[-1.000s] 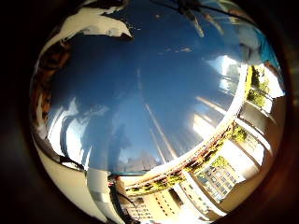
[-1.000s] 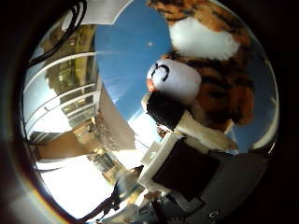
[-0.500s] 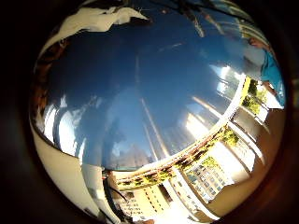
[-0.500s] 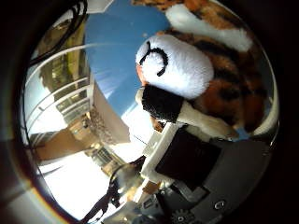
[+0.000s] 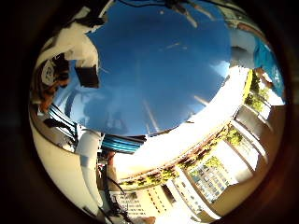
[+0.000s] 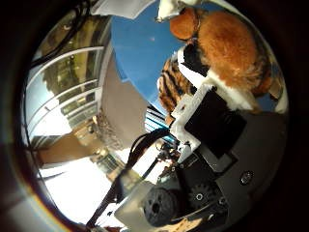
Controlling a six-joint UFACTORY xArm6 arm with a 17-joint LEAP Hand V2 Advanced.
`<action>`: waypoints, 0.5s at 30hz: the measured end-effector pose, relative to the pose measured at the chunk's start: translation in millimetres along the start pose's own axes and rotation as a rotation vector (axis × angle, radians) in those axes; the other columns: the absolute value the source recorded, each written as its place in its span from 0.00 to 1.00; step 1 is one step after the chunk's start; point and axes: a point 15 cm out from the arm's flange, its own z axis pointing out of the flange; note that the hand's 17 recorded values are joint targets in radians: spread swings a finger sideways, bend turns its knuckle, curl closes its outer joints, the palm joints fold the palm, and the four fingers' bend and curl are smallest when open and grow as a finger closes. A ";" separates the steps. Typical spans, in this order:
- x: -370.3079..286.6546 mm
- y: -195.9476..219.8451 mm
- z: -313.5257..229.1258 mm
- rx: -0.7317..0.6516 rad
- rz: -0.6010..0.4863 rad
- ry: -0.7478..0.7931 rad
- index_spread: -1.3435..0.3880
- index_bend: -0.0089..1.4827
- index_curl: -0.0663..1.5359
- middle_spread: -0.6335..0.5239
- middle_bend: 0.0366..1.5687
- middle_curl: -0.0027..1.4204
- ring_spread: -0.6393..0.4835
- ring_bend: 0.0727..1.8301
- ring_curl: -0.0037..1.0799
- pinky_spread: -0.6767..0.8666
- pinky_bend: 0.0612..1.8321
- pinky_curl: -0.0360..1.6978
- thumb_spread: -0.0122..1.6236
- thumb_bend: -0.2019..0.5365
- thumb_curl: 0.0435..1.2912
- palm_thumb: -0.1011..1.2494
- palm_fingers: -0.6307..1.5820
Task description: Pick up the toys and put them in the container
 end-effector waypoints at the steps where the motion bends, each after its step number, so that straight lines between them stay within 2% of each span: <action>1: -1.8 4.6 -13.5 0.019 -0.006 0.007 0.24 0.36 0.50 0.37 0.78 0.72 0.49 0.82 0.70 0.54 0.86 0.44 0.69 0.28 0.53 0.82 0.67; 9: -18.9 25.5 -103.9 0.168 -0.047 0.054 0.18 0.36 0.64 0.38 0.83 0.74 0.48 0.85 0.72 0.53 0.89 0.47 0.69 0.26 0.59 0.82 0.63; 15: -39.0 19.7 -176.3 0.336 -0.081 0.074 0.16 0.34 0.72 0.39 0.85 0.74 0.48 0.87 0.73 0.52 0.91 0.49 0.69 0.26 0.61 0.82 0.62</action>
